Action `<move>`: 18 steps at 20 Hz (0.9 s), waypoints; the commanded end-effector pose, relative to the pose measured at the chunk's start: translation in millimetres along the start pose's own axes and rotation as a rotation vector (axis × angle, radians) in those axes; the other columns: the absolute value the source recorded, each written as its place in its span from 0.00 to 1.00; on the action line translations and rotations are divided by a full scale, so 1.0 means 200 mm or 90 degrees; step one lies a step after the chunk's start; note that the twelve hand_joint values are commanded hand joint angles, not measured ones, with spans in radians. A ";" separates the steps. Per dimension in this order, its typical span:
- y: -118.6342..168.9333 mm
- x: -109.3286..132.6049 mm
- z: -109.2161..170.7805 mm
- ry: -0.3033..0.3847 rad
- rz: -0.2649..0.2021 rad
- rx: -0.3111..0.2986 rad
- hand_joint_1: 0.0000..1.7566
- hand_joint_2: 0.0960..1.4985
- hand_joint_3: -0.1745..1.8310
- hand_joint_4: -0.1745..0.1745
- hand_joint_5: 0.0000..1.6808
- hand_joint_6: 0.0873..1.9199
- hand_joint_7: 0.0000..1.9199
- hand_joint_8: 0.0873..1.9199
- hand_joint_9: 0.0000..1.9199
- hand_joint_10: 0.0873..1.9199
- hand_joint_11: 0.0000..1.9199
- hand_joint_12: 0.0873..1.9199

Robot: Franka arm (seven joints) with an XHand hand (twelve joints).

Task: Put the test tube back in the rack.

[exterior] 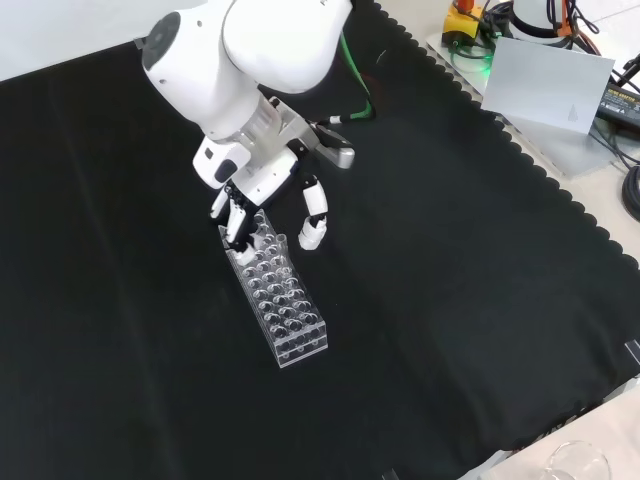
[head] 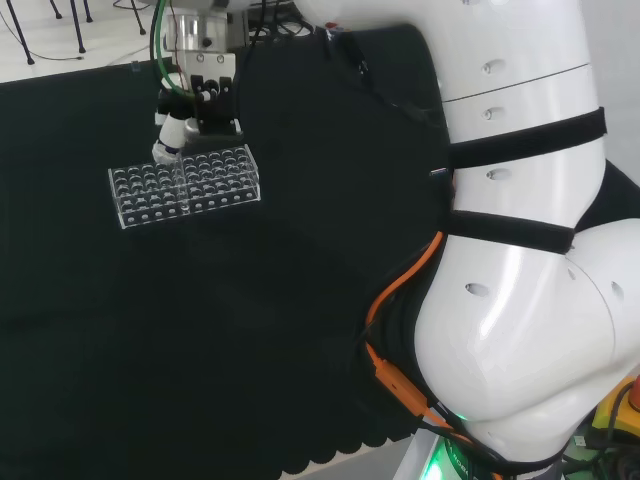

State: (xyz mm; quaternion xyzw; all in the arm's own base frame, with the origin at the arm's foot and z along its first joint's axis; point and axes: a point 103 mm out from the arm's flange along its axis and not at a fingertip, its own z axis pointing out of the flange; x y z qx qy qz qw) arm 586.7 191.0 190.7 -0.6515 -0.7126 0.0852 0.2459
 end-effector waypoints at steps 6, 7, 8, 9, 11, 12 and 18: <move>-0.22 0.06 -0.34 0.042 -0.085 -0.061 0.61 0.26 0.38 0.47 0.20 0.35 0.26 0.49 0.39 0.47 0.10 0.82; -0.25 0.06 -0.38 0.043 -0.091 -0.070 0.61 0.26 0.38 0.47 0.20 0.35 0.26 0.49 0.39 0.47 0.10 0.82; -0.28 0.06 -0.42 0.043 -0.096 -0.082 0.61 0.26 0.38 0.47 0.20 0.35 0.26 0.50 0.39 0.47 0.10 0.82; -0.31 0.05 -0.46 0.043 -0.102 -0.091 0.61 0.27 0.38 0.47 0.20 0.35 0.26 0.50 0.39 0.47 0.10 0.82; -0.38 0.04 -0.53 0.045 -0.112 -0.114 0.61 0.27 0.38 0.47 0.20 0.35 0.26 0.49 0.39 0.47 0.10 0.82; -0.42 0.03 -0.56 0.045 -0.116 -0.124 0.61 0.27 0.38 0.47 0.20 0.34 0.26 0.49 0.39 0.47 0.10 0.82; -0.63 -0.03 -0.72 0.051 -0.127 -0.173 0.61 0.27 0.39 0.47 0.21 0.34 0.26 0.49 0.39 0.47 0.10 0.82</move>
